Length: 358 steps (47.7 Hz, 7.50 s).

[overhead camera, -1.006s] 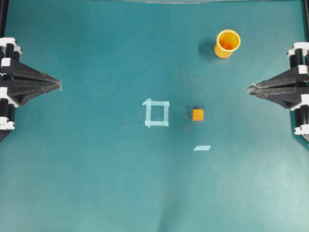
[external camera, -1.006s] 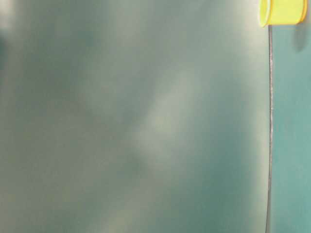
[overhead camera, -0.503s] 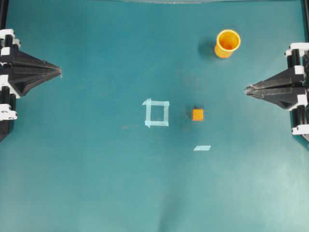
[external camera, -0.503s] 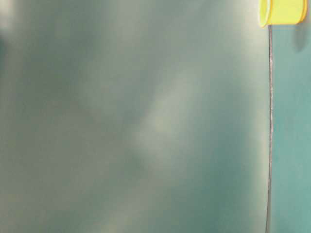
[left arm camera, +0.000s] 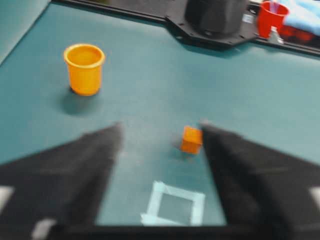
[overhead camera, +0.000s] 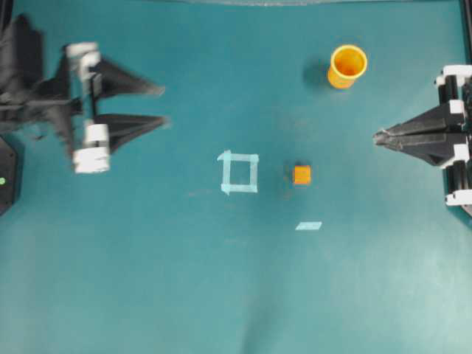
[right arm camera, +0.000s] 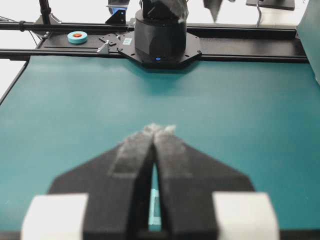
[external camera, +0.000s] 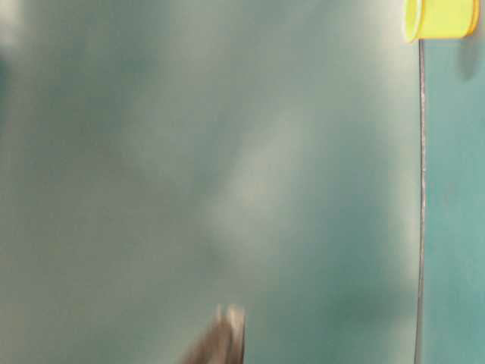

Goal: Move the cup toward the block with left arm.
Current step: 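Reach the left gripper across the table toward the orange cup, then lower the open left gripper around the orange cup and close it, then carry the held cup with the left gripper down toward the orange block, then hold the cup with the left gripper just above the orange block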

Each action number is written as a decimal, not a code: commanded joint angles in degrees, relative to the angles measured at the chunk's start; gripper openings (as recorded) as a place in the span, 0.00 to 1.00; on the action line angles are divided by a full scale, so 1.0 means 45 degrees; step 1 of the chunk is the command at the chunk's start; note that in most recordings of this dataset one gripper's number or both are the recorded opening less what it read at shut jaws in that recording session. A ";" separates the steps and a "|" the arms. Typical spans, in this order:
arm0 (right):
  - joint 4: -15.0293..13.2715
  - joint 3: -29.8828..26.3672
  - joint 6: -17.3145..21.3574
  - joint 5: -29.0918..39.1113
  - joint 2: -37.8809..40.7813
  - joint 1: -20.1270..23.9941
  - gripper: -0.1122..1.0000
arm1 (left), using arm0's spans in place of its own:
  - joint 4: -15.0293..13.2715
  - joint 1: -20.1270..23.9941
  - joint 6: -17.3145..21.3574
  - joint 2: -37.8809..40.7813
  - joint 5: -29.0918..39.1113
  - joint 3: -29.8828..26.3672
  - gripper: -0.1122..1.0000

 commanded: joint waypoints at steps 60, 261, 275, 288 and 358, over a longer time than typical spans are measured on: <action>-0.0039 -0.0273 -0.0039 -0.0059 0.0293 0.0000 0.10 | 0.0078 0.0664 -0.0098 1.2031 0.3496 -1.2461 0.82; -0.0059 -0.0234 -0.0039 0.0078 0.0645 0.0059 0.10 | 0.0234 -0.1875 0.1230 0.9414 0.2109 -0.8613 0.66; -0.0059 -0.0234 -0.0020 0.0059 0.0645 0.0059 0.10 | 0.0234 -0.1895 0.1230 0.9961 0.2129 -0.9355 0.66; -0.0059 -0.0234 -0.0020 0.0059 0.0664 0.0059 0.10 | 0.0234 -0.1836 0.1230 1.0234 0.2578 -0.9609 0.66; -0.0059 -0.0234 0.0000 0.0098 0.0664 0.0059 0.10 | 0.0234 -0.1582 0.1250 1.0059 0.2324 -0.9180 0.66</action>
